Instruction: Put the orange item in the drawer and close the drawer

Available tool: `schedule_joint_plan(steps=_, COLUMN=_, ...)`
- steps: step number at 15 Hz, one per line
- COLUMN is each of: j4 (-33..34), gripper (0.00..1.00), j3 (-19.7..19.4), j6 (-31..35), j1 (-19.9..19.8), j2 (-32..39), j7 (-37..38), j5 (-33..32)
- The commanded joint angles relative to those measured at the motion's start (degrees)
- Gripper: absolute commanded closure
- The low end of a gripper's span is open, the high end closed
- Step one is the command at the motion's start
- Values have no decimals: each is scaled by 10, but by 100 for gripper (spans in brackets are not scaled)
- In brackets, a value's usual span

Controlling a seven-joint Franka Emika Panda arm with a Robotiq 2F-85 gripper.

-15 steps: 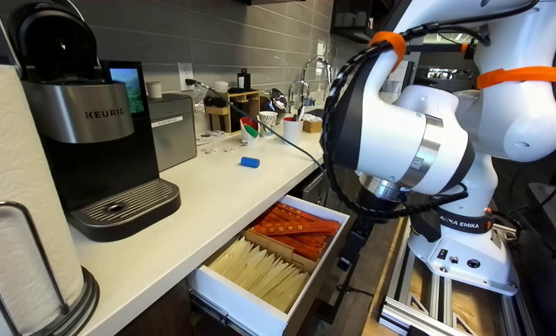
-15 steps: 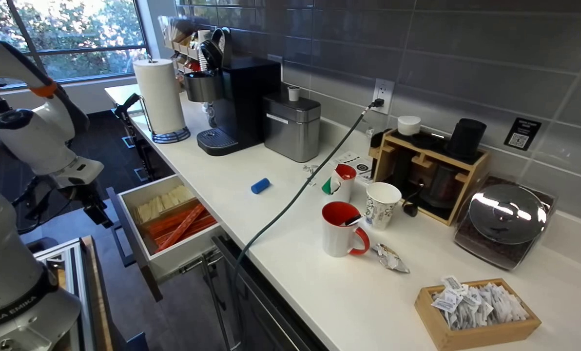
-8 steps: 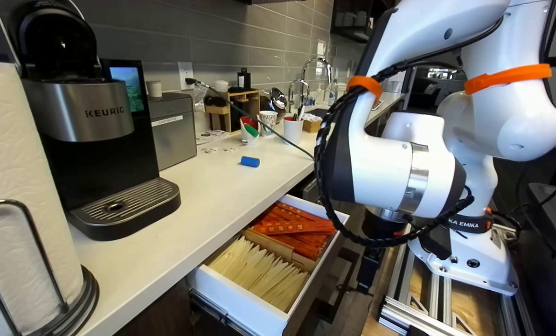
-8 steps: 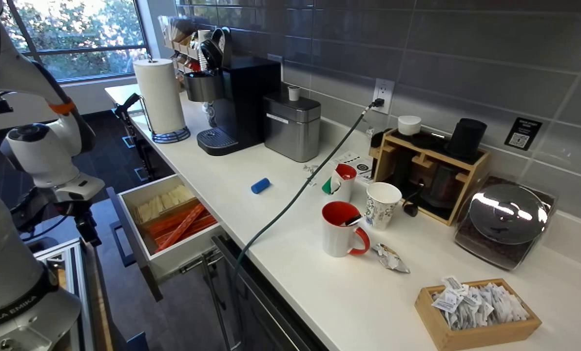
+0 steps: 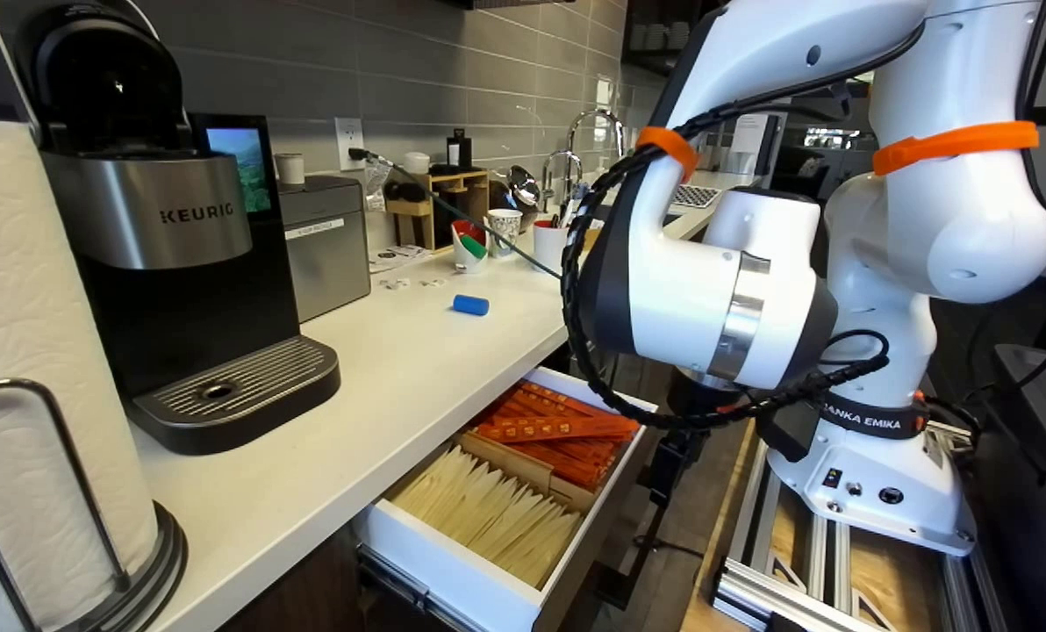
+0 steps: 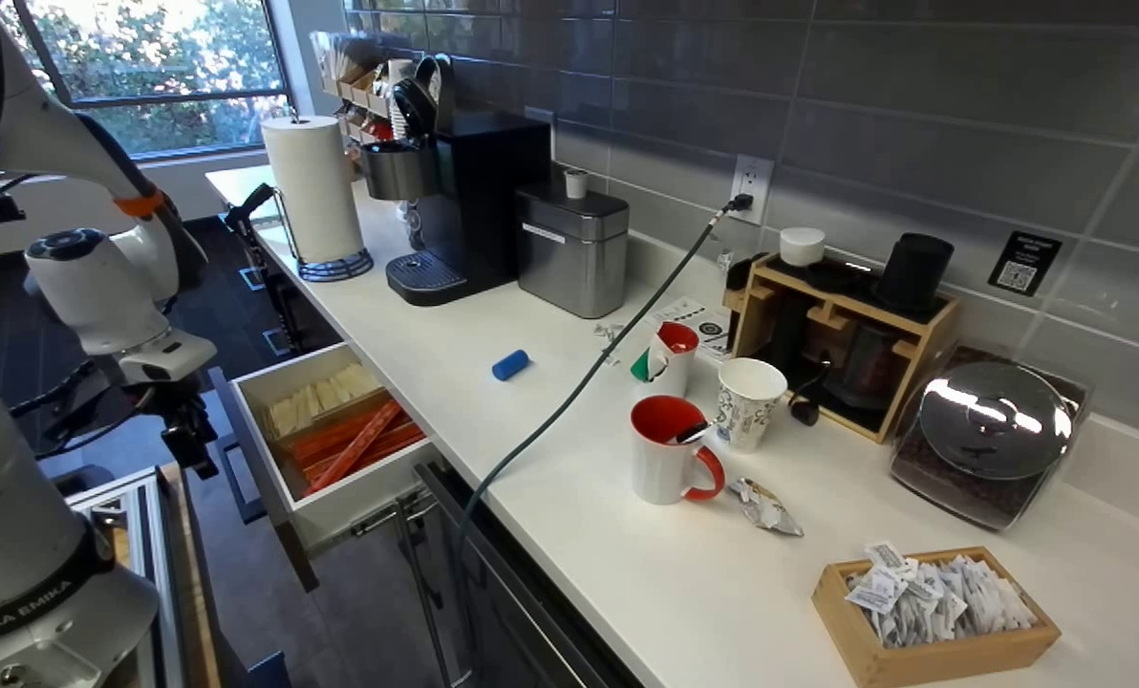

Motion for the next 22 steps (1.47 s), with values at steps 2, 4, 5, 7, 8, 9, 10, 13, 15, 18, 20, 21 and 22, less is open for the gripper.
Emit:
schedule_joint_plan(steps=2, j4=-2, gripper=0, j3=-13, j6=-7, j1=-3, j2=-1, j7=4, j5=-14)
schedule_joint_plan(steps=4, j4=-3, gripper=0, j3=-21, j6=-18, j1=-1, j2=-11, j7=8, j5=-26)
schedule_joint_plan(steps=5, j4=1, gripper=0, j3=-15, j6=-2, j1=-1, j2=0, j7=0, j5=-12)
schedule_joint_plan(steps=7, j4=3, gripper=0, j3=-20, j6=-2, j1=-1, j2=-1, j7=0, j5=-17)
schedule_joint_plan(steps=8, j4=4, gripper=0, j3=-21, j6=3, j1=2, j2=1, j7=4, j5=-21)
schedule_joint_plan(steps=9, j4=6, gripper=0, j3=-23, j6=12, j1=8, j2=6, j7=9, j5=-30)
schedule_joint_plan(steps=10, j4=7, gripper=0, j3=-24, j6=15, j1=10, j2=8, j7=11, j5=-35)
schedule_joint_plan(steps=13, j4=7, gripper=0, j3=-38, j6=18, j1=21, j2=-4, j7=41, j5=-70)
schedule_joint_plan(steps=15, j4=12, gripper=0, j3=-54, j6=27, j1=34, j2=-1, j7=72, j5=-108)
schedule_joint_plan(steps=18, j4=24, gripper=0, j3=-81, j6=22, j1=42, j2=19, j7=112, j5=-163)
schedule_joint_plan(steps=20, j4=35, gripper=0, j3=-102, j6=18, j1=47, j2=29, j7=138, j5=-199)
schedule_joint_plan(steps=21, j4=47, gripper=0, j3=-113, j6=13, j1=44, j2=41, j7=145, j5=-215)
schedule_joint_plan(steps=22, j4=60, gripper=0, j3=-124, j6=12, j1=43, j2=53, j7=154, j5=-232)
